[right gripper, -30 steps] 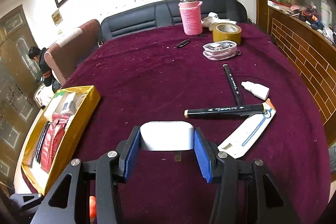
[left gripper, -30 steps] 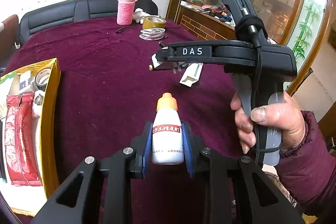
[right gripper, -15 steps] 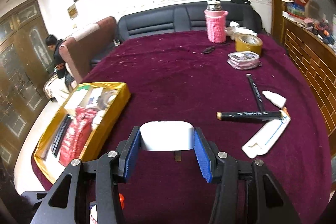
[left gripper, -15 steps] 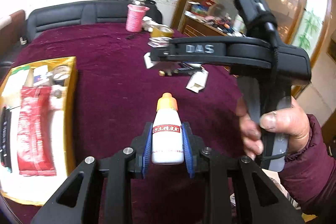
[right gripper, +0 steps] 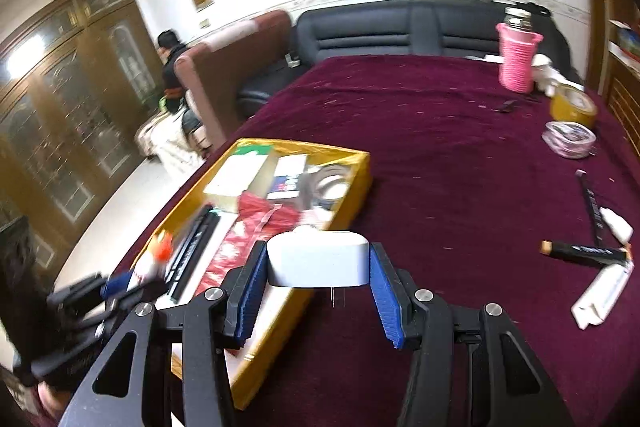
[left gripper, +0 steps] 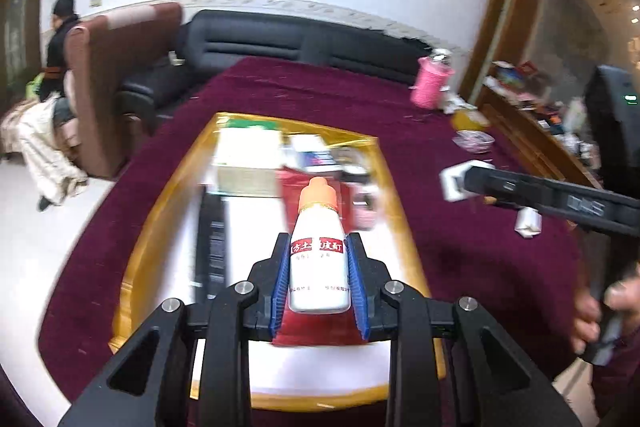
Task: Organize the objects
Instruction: 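Carry the bottle and charger into the tray and open both grippers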
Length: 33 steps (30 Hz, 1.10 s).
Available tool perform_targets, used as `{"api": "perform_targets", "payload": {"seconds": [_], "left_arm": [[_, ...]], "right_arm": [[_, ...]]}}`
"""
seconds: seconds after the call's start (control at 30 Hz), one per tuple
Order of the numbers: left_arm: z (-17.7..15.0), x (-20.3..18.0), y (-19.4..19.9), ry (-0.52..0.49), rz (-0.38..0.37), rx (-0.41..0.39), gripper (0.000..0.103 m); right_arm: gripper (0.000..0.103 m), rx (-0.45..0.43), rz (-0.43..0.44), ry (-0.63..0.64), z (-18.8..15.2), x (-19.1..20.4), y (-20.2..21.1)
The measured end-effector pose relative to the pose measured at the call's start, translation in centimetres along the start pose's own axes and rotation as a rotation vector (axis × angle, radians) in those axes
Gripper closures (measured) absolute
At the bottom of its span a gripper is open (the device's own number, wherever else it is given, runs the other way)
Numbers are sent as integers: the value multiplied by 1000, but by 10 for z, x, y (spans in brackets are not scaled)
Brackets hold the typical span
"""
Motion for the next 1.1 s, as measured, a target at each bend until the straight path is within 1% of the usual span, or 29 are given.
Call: {"api": "perform_targets", "payload": {"seconds": [0.1, 0.2, 0.27, 0.4, 0.5, 0.63, 0.8, 0.83, 0.87, 0.9, 0.97, 1.0, 1.07, 1.1], "left_arm": [[1, 22, -13, 9, 37, 30, 77], [-1, 38, -24, 21, 52, 56, 77], [-5, 47, -34, 31, 53, 83, 77], [-9, 47, -48, 35, 46, 119, 77], [-12, 45, -62, 29, 44, 147, 77], [-19, 45, -75, 37, 38, 183, 77], [-21, 51, -78, 78, 33, 197, 77], [-21, 53, -78, 91, 28, 201, 74], [-22, 53, -78, 101, 18, 203, 68], [-21, 52, -78, 107, 14, 202, 65], [-21, 53, -76, 113, 27, 199, 55], [-21, 54, -75, 117, 33, 198, 53], [-21, 55, -74, 129, 41, 194, 42], [-21, 57, -72, 136, 51, 194, 39]], "right_arm": [[48, 36, 14, 35, -6, 19, -18], [48, 72, 23, 64, -15, 36, -35], [48, 94, 12, 94, -23, 45, -47], [48, 114, -27, 144, -31, 50, -61], [48, 119, -79, 189, -35, 51, -70], [48, 124, -100, 203, -37, 50, -78], [48, 118, -124, 238, -38, 52, -84], [48, 115, -130, 248, -37, 52, -85], [48, 109, -140, 264, -37, 53, -87], [48, 104, -148, 274, -36, 54, -88], [48, 99, -166, 290, -34, 54, -91], [48, 101, -169, 289, -33, 52, -93], [47, 106, -169, 282, -32, 49, -96], [46, 110, -171, 279, -32, 48, -97]]}}
Point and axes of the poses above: each gripper's, at about its wrist camera, not at the fingertips, and y roughly against the way its jaws point, x to its left, z to its top, the point moved 9 cm from there along -y, roughly the way its jaws point, and after that the axes turned 4 degrees about -y, right-handed, at the moved point
